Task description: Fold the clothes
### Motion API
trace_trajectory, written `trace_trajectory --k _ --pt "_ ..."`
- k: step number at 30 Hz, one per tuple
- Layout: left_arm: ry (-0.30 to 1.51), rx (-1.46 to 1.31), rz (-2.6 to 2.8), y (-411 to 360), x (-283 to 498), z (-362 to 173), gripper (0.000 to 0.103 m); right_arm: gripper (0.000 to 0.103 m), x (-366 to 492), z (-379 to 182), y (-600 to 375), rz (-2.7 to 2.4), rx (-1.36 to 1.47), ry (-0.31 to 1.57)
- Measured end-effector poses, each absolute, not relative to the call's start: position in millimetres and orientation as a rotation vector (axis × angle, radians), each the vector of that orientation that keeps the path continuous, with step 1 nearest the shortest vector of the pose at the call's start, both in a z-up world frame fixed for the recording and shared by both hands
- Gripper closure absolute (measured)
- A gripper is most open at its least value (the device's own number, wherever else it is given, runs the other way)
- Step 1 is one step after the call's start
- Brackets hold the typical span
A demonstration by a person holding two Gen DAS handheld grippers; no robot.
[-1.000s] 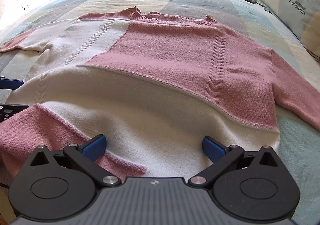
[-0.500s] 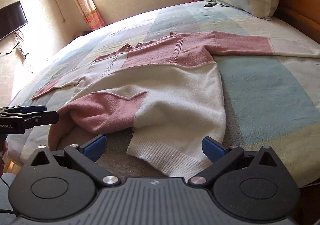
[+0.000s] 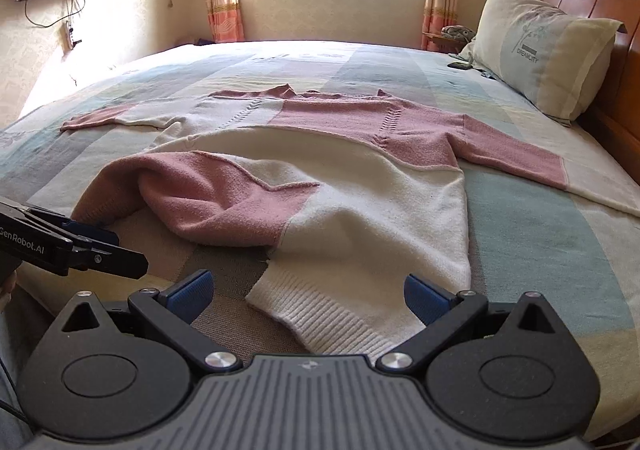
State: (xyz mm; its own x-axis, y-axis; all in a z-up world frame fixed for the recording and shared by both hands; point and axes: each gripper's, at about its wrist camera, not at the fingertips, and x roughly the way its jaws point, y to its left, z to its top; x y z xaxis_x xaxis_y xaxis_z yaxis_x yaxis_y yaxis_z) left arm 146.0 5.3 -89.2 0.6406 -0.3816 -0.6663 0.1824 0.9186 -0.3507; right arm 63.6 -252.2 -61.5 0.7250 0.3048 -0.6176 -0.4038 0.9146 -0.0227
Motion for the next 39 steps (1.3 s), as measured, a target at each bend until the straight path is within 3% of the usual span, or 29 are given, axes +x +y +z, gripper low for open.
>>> trace_trajectory --k 7,23,27,32,39 --pt "0.782 -0.239 -0.275 34 169 -66 0.014 0.000 104 -85 -210 0.434 -0.388 0.645" --pt "0.730 -0.136 -0.265 56 279 -74 0.014 0.000 224 -63 -231 0.411 -0.342 0.604" --pt "0.718 -0.146 -0.246 55 277 -75 0.014 0.000 245 -70 -243 0.314 -0.273 0.648" --pt "0.688 -0.062 -0.254 45 245 -56 0.014 0.000 213 -56 -267 0.320 -0.159 0.630" --pt "0.716 0.024 -0.343 10 193 -48 0.012 0.000 143 -57 -266 0.357 -0.224 0.656"
